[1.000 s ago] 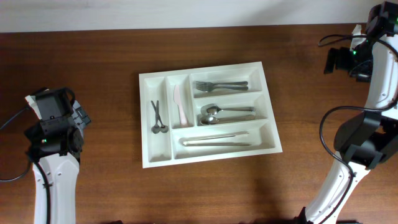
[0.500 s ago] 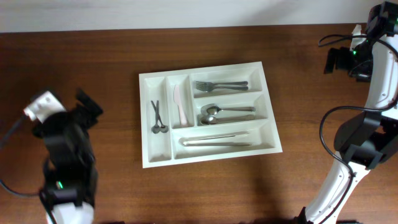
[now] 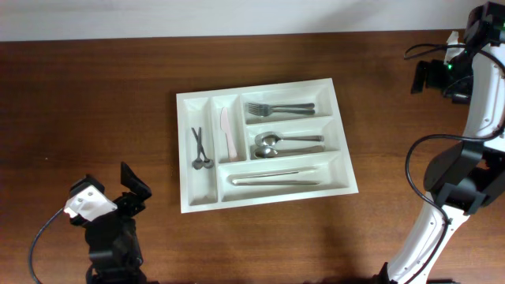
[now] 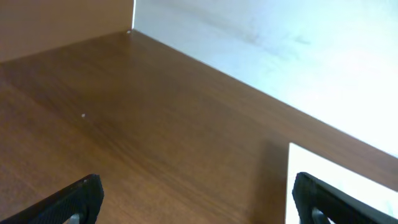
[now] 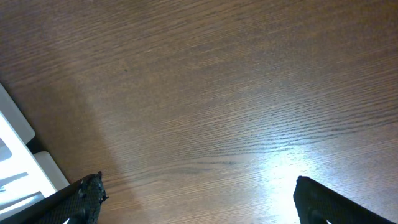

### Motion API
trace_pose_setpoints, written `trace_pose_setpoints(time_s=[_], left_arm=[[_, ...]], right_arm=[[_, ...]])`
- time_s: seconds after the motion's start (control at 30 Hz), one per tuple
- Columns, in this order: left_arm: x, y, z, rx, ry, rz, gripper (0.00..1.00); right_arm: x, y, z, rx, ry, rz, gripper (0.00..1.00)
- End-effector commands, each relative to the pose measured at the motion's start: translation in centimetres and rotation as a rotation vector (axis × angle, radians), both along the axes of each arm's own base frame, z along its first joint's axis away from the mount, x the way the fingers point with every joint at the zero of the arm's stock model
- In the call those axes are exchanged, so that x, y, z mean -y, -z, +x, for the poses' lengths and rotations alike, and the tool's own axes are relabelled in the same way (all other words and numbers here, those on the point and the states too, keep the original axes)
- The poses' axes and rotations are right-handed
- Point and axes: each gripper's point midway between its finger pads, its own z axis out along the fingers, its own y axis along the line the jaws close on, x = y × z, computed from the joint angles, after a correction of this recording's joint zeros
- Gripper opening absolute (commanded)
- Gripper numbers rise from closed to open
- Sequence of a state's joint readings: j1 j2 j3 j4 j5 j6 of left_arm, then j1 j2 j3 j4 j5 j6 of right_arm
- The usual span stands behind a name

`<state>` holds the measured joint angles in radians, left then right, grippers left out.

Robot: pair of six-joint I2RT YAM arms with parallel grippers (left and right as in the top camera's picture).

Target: Pack container

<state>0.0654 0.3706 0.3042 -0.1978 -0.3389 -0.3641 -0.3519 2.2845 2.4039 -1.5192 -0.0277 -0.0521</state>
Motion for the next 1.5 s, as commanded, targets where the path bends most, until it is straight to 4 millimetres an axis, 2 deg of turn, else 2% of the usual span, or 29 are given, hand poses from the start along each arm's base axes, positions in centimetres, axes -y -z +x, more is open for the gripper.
trace_pose_setpoints(time_s=[0.0,0.23,0.67,0.8,1.0,1.23,1.47], left_arm=[[0.9,0.9,-0.2,-0.021,0.039,-0.014,0.99],[1.9,2.8,-0.7,-0.032,0.08,-0.015,0.99],[1.9,4.9,-1.3,0.003,0.079,-0.013,0.99],[2.0,6.3,-1.5,-0.025,0.085,-0.014,0.99],[2.9,5.3,-1.4,-0.022,0.175,0.107,0.99],[6.0,4.6,-1.1,-0.016,0.391,0.239,0.99],[6.3,4.7,-1.1,-0.022,0.413,0.251,0.99]], right_arm=[[-0.3,-0.1,0.0,0.002,0.002,0.007,0.99],[-0.3,-0.1,0.0,0.002,0.002,0.007,0.99],[-0.3,-0.1,0.0,0.002,0.002,0.007,0.99],[-0.3,-0.1,0.0,0.002,0.002,0.007,0.99],[-0.3,-0.1,0.0,0.002,0.002,0.007,0.99],[-0.3,-0.1,0.0,0.002,0.002,0.007,0.99],[-0.3,-0.1,0.0,0.002,0.002,0.007,0.99]])
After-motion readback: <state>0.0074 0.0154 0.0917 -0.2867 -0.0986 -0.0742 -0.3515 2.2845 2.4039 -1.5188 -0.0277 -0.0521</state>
